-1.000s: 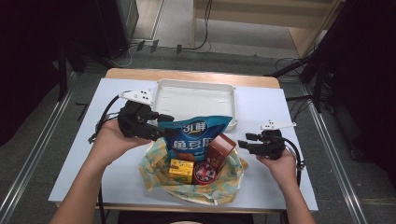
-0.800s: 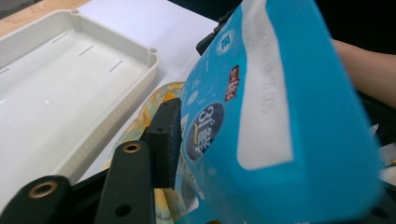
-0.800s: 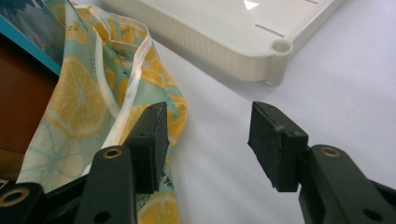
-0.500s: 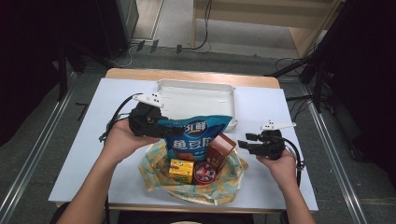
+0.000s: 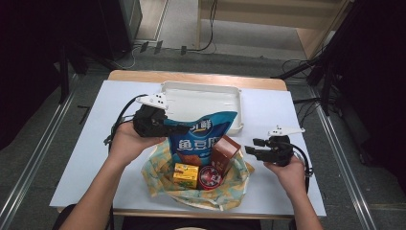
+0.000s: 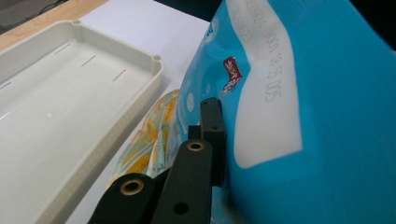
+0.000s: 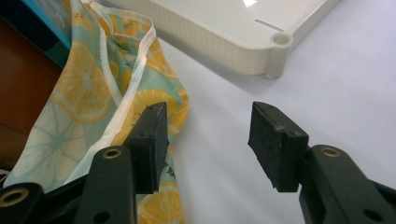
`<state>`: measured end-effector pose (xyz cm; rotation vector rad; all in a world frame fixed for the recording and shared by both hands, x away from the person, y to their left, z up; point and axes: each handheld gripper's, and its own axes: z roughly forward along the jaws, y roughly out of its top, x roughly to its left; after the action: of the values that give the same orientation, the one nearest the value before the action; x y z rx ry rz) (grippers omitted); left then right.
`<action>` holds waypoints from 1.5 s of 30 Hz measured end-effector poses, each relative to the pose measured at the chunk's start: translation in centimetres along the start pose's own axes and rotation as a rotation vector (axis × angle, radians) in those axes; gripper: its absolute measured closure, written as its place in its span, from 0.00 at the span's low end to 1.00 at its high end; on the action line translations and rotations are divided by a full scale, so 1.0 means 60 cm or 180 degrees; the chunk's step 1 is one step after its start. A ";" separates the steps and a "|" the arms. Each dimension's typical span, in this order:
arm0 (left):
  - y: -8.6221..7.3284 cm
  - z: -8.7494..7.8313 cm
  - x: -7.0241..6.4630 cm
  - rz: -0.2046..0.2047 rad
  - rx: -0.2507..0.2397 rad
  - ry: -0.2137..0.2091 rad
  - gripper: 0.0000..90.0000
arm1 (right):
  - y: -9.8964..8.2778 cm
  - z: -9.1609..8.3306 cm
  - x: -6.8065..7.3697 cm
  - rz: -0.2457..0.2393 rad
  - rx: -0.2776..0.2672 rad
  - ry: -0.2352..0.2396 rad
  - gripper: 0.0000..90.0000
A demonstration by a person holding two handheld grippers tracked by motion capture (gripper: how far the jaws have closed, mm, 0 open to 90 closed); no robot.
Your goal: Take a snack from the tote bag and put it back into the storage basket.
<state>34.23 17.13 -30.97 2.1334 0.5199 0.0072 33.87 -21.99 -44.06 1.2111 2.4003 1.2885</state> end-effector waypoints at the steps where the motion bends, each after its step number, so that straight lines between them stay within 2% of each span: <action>1: 0.001 0.000 0.000 0.0000 -0.0015 0.0001 1.00 | -0.001 -0.001 0.000 0.0006 -0.0002 -0.0003 0.54; 7: 0.007 0.000 -0.003 -0.0006 -0.0183 0.0098 1.00 | -0.005 -0.005 0.000 0.0010 -0.0003 -0.0021 0.54; 12: 0.013 0.002 -0.002 -0.0064 -0.0217 0.0073 1.00 | -0.007 -0.007 -0.001 0.0027 -0.0011 -0.0033 0.54; 14: 0.016 0.002 -0.003 -0.0065 -0.0217 0.0097 1.00 | -0.007 -0.008 -0.001 0.0041 -0.0007 -0.0029 0.54; 15: 0.018 0.002 -0.003 -0.0074 -0.0226 0.0060 1.00 | -0.007 -0.008 -0.001 0.0041 -0.0009 -0.0030 0.54; 16: 0.020 0.001 -0.004 -0.0070 -0.0235 0.0101 1.00 | -0.007 -0.008 -0.001 0.0042 -0.0007 -0.0026 0.53; 20: 0.031 -0.004 -0.009 -0.0060 -0.0308 0.0068 1.00 | -0.007 -0.008 0.000 0.0032 -0.0014 -0.0026 0.53; 28: 0.055 -0.023 -0.011 -0.0020 -0.0411 0.0108 1.00 | -0.008 -0.009 -0.001 0.0042 -0.0017 -0.0022 0.53; 37: 0.085 -0.060 -0.019 0.0068 -0.0501 0.0177 1.00 | -0.007 -0.007 0.000 0.0024 -0.0040 -0.0008 0.53; 41: 0.090 -0.078 -0.020 0.0129 -0.0548 0.0220 1.00 | -0.007 -0.006 0.001 0.0024 -0.0035 0.0002 0.53; 45: 0.090 -0.097 -0.017 0.0102 -0.0613 0.0268 1.00 | -0.007 -0.005 0.001 0.0012 -0.0034 0.0011 0.53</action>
<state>34.13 18.66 -23.11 1.9589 0.5128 0.1597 33.44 -22.26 -44.16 1.2122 2.3915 1.3042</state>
